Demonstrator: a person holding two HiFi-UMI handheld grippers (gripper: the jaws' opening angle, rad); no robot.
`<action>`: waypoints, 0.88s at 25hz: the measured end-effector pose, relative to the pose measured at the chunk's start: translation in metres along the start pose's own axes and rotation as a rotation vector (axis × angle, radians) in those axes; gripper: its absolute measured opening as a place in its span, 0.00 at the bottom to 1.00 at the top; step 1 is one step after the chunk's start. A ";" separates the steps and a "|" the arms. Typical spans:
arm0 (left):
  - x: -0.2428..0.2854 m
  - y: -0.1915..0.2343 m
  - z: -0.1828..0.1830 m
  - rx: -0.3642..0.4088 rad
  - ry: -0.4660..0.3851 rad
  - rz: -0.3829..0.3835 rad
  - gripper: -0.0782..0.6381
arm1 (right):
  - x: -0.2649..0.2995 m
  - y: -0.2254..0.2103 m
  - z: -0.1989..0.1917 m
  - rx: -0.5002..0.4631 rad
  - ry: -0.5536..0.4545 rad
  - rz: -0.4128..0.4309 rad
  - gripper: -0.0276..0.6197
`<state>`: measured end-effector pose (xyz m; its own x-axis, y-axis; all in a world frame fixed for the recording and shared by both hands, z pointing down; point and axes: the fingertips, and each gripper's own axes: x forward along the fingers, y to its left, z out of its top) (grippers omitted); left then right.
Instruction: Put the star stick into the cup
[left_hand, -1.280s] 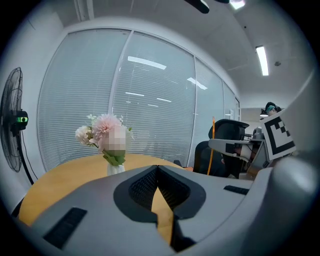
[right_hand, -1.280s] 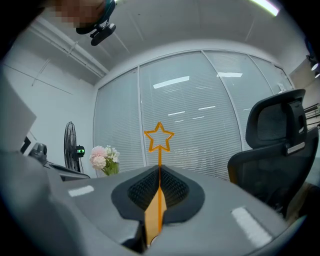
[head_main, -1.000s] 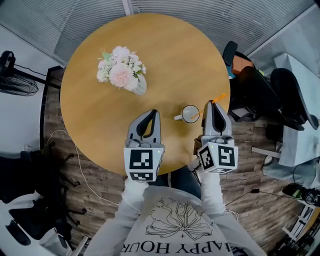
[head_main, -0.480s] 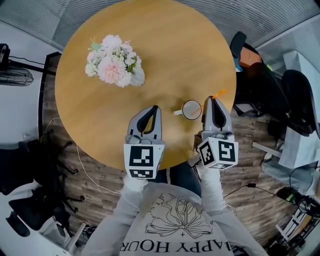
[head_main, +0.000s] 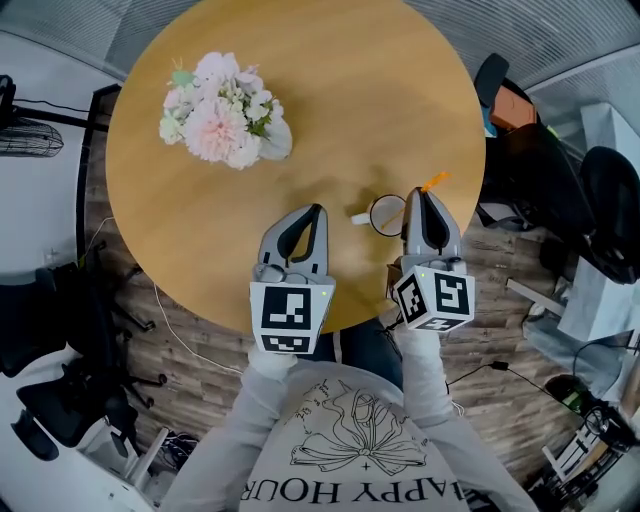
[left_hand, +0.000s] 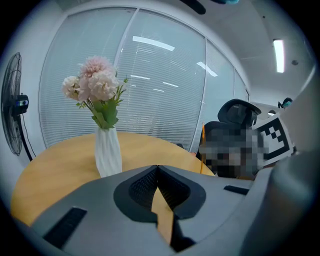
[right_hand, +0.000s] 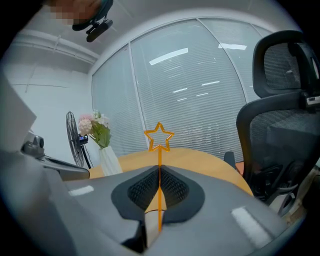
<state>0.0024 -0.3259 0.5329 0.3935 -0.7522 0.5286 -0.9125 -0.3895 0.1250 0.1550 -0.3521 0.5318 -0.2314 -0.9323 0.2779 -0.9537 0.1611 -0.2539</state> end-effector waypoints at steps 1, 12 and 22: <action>0.001 0.001 -0.002 -0.002 0.003 0.001 0.12 | 0.002 0.000 -0.003 0.002 0.008 0.001 0.06; 0.005 0.012 -0.010 -0.028 0.016 0.018 0.12 | 0.017 -0.011 -0.017 0.008 0.051 -0.019 0.06; 0.007 0.013 -0.009 -0.032 0.009 0.019 0.12 | 0.032 -0.024 -0.021 0.015 0.075 -0.071 0.08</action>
<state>-0.0084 -0.3312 0.5459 0.3754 -0.7543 0.5385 -0.9229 -0.3581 0.1418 0.1667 -0.3789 0.5665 -0.1777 -0.9144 0.3638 -0.9653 0.0900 -0.2452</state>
